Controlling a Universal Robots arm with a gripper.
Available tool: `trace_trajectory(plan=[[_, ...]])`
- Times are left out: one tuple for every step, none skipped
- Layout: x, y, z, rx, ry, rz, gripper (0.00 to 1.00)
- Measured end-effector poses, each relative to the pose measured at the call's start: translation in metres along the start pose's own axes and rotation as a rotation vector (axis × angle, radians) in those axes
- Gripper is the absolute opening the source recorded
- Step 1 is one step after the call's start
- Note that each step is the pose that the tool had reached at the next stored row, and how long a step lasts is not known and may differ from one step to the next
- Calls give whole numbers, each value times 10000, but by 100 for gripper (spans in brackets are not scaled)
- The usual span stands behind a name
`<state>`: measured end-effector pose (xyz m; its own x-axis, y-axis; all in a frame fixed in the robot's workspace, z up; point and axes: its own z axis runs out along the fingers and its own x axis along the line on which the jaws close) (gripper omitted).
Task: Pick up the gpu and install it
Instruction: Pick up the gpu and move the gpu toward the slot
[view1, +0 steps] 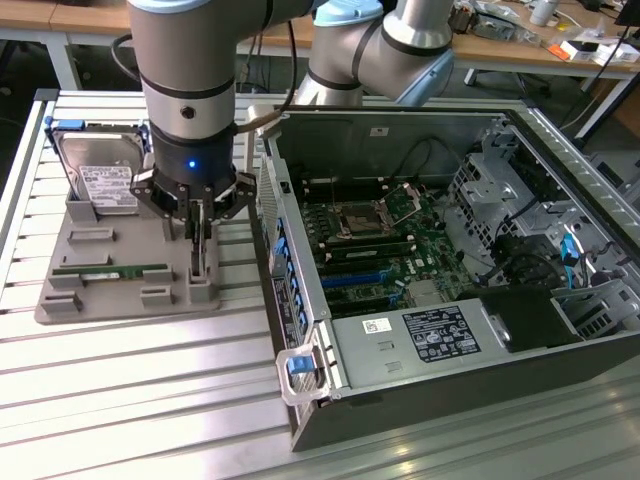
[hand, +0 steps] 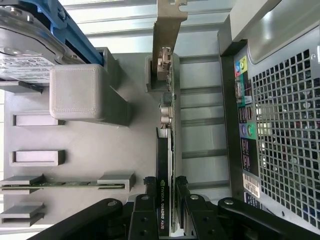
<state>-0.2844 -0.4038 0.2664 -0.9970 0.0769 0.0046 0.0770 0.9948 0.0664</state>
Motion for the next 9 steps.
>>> trace_trajectory(plan=[[-2,0,2,1,7,0,26],[-2,-1,16,2,22,-3,26],[-2,-2,33,4,44,-4,26],[-2,-3,45,6,58,-3,26],[-2,-4,57,7,70,-2,26],[-2,-5,74,8,83,-3,26],[-2,-5,81,7,88,-3,26],[-2,-6,94,8,98,-10,26],[-2,-7,105,9,106,-14,26]])
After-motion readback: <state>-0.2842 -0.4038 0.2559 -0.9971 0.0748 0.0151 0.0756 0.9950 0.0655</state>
